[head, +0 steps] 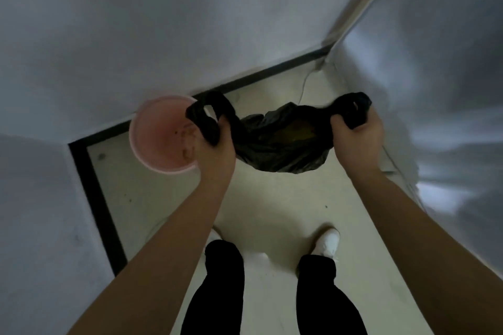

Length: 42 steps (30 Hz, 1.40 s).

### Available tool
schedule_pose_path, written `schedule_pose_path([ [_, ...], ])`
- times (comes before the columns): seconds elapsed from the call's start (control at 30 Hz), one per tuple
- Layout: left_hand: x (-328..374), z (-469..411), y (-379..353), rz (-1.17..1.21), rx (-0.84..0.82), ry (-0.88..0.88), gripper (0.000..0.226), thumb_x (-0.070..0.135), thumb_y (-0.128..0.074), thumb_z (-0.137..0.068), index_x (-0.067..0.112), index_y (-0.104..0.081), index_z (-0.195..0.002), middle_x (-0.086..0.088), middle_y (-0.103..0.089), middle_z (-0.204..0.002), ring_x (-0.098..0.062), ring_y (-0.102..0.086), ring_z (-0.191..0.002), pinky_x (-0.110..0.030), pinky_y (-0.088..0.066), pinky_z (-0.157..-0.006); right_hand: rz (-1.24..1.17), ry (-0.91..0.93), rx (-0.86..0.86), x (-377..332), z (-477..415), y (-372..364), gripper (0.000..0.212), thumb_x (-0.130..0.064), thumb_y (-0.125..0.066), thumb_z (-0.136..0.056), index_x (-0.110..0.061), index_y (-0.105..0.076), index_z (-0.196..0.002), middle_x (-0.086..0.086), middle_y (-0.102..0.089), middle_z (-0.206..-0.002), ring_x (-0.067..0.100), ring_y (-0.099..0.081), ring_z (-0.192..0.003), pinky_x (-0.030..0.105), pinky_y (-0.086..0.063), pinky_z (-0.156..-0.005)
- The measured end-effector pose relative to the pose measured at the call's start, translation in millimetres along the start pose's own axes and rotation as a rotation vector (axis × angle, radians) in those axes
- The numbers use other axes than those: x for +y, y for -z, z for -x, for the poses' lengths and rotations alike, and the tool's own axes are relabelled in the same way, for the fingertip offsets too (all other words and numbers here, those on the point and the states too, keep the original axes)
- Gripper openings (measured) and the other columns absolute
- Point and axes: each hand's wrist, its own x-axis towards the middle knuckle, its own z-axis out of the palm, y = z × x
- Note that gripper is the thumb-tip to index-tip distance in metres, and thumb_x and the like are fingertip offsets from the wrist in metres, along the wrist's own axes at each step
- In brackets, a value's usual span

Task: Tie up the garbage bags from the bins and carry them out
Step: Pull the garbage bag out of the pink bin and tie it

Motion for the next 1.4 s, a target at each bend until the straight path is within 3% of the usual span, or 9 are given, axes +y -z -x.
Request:
schedule_pose_path([
  [0.13,-80,-11,-55,-0.115,-0.2,0.114,0.019,0.022,-0.055,-0.1,0.029,-0.049,-0.117,0.016,-0.06,-0.101,-0.002,-0.058,-0.096,-0.018,-0.046,-0.077,0.067,-0.088,-0.02,99,-19,-6,0.034,-0.014,-0.065,-0.086,-0.01,-0.055,-0.118,-0.007,-0.059,-0.091,0.008,-0.056,-0.078,0.005,-0.04,-0.059],
  [0.33,-217,-37,-119,-0.69,-0.404,0.149,0.041,0.014,-0.064,-0.094,0.005,-0.059,-0.134,-0.017,-0.065,-0.128,-0.034,-0.06,-0.119,-0.024,-0.04,-0.085,0.345,-0.283,-0.368,260,-45,-24,0.025,-0.02,-0.056,-0.094,-0.012,-0.065,-0.115,0.0,-0.058,-0.092,0.02,-0.056,-0.089,0.023,-0.037,-0.069],
  [0.53,-219,-23,-142,-0.655,-0.187,-0.061,0.038,0.031,-0.074,-0.087,0.0,-0.068,-0.11,-0.011,-0.072,-0.106,-0.022,-0.067,-0.096,-0.035,-0.056,-0.084,0.033,-0.303,-0.176,279,-53,-6,0.013,-0.033,-0.058,-0.091,-0.024,-0.067,-0.095,-0.001,-0.072,-0.091,0.019,-0.068,-0.089,0.042,-0.056,-0.086],
  [0.63,-193,-25,-151,-0.301,-0.053,0.081,0.026,0.021,-0.07,-0.09,0.006,-0.068,-0.111,0.002,-0.071,-0.096,-0.007,-0.067,-0.087,-0.016,-0.055,-0.074,-0.18,-0.192,-0.037,258,-66,2,0.014,-0.031,-0.063,-0.089,-0.027,-0.066,-0.102,-0.004,-0.072,-0.096,0.016,-0.07,-0.092,0.037,-0.058,-0.086],
  [0.73,-190,-33,-164,-0.236,-0.064,0.15,0.032,0.02,-0.066,-0.093,0.006,-0.064,-0.122,0.002,-0.069,-0.105,-0.007,-0.065,-0.093,-0.009,-0.05,-0.069,-0.071,-0.122,-0.208,267,-68,0,0.065,-0.048,-0.071,-0.085,-0.02,-0.046,-0.138,0.003,-0.055,-0.132,0.015,-0.058,-0.115,0.027,-0.052,-0.094],
  [0.83,-206,-39,-173,-0.319,-0.107,0.136,0.046,0.028,-0.066,-0.094,0.01,-0.057,-0.135,0.001,-0.064,-0.122,-0.014,-0.061,-0.11,-0.022,-0.048,-0.089,0.041,-0.342,-0.425,298,-64,-3,0.119,-0.07,-0.071,-0.069,-0.018,-0.01,-0.156,0.006,-0.012,-0.161,0.025,-0.02,-0.148,0.045,-0.029,-0.118],
  [1.07,-257,-49,-174,-0.46,-0.341,0.17,0.119,0.059,-0.094,-0.05,0.016,-0.04,-0.147,0.004,-0.056,-0.141,-0.009,-0.053,-0.129,-0.033,-0.044,-0.111,0.254,-0.292,-0.573,349,-45,-20,0.148,-0.085,-0.069,-0.048,-0.026,0.014,-0.156,-0.003,0.015,-0.165,0.021,0.012,-0.151,0.048,-0.004,-0.122],
  [1.23,-282,-80,-179,-0.568,-0.417,0.199,0.13,0.069,-0.088,-0.044,0.015,-0.036,-0.151,0.002,-0.049,-0.148,-0.012,-0.048,-0.134,-0.029,-0.038,-0.114,0.393,-0.304,-0.587,381,-51,-47,0.142,-0.084,-0.067,-0.058,-0.026,0.019,-0.154,0.002,0.023,-0.163,0.024,0.016,-0.151,0.051,-0.001,-0.123],
  [1.4,-255,-108,-236,-0.353,-0.396,0.004,0.071,0.061,-0.058,-0.09,0.022,-0.045,-0.148,0.01,-0.054,-0.143,-0.001,-0.052,-0.125,-0.006,-0.043,-0.094,0.226,-0.138,-0.311,380,-104,-91,0.102,-0.057,-0.073,-0.079,-0.028,-0.012,-0.156,0.017,-0.002,-0.164,0.038,-0.01,-0.15,0.055,-0.013,-0.118],
])
